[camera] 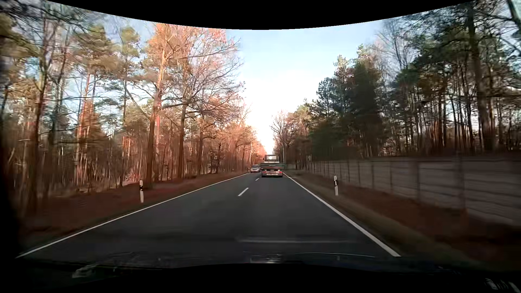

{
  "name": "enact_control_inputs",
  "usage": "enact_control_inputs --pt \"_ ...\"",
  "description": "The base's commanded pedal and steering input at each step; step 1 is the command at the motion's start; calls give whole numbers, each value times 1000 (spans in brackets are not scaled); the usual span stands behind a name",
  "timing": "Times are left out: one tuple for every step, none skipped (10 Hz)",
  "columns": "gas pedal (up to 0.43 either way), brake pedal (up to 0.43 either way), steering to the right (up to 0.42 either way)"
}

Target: Follow the waypoints while adhering to traffic rules and regulations

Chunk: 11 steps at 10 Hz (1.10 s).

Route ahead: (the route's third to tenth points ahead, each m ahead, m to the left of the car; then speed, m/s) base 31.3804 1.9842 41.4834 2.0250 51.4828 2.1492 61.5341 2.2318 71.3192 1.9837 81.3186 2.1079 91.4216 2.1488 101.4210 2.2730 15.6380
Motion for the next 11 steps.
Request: enact_control_inputs --pt "118 0 -1" --pt "118 0 -1" --pt "118 0 -1" --pt "118 0 -1" --pt "118 0 -1" --pt "118 0 -1" --pt "118 0 -1" --pt "118 0 -2" --pt "118 0 -2" --pt "118 0 -2" --pt "118 0 -3"
